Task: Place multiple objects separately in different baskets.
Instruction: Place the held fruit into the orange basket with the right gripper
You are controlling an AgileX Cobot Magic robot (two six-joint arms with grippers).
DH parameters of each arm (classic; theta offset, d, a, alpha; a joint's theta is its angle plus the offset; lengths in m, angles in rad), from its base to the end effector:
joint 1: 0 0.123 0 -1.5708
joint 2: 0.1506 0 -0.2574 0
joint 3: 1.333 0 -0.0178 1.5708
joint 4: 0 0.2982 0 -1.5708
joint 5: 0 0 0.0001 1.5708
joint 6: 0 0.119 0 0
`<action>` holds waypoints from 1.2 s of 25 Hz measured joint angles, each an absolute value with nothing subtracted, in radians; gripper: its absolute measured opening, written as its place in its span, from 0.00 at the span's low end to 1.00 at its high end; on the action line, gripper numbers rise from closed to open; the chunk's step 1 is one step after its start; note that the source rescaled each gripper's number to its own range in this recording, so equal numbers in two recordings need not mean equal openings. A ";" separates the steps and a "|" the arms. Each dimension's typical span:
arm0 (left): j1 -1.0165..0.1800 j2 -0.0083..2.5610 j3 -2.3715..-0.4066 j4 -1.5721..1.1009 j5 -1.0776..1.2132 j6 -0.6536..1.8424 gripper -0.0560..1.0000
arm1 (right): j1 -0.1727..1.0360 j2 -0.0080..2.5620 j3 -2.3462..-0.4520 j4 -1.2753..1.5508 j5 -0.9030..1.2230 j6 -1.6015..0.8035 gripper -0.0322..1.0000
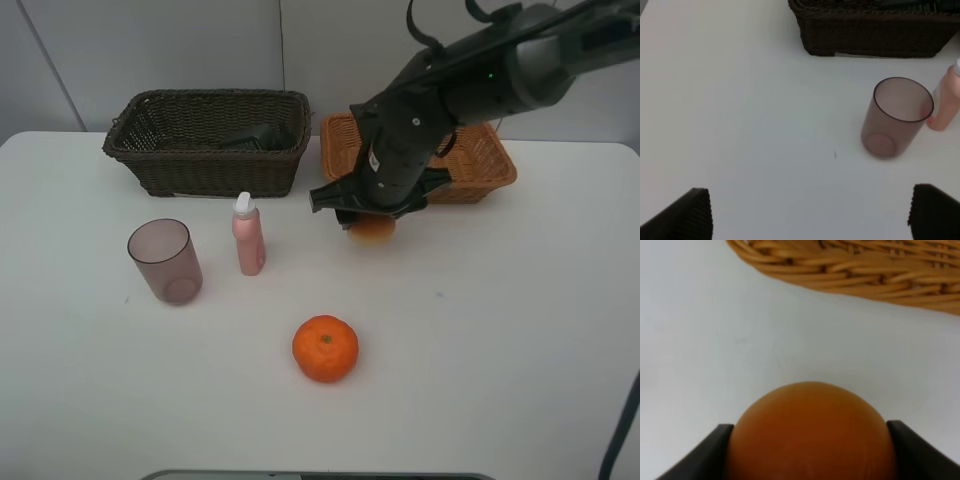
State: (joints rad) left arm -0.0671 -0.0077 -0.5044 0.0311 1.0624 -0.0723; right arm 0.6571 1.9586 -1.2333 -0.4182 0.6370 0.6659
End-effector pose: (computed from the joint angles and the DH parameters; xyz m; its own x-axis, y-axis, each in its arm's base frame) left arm 0.0878 -0.0027 0.2894 -0.4473 -0.0272 -0.8940 0.0173 0.9991 -0.0390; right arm 0.3504 0.2340 0.0717 -0.8762 -0.2872 -0.3869 -0.2650 0.9578 -0.1109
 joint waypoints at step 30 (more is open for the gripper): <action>-0.067 -0.008 -0.504 0.031 1.062 -0.072 1.00 | 0.450 1.768 -1.407 -0.139 1.123 0.171 0.45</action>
State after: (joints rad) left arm -0.0671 -0.0077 -0.5044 0.0311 1.0624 -0.0723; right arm 0.4504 1.7678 -1.4073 -0.1388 1.1230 0.1710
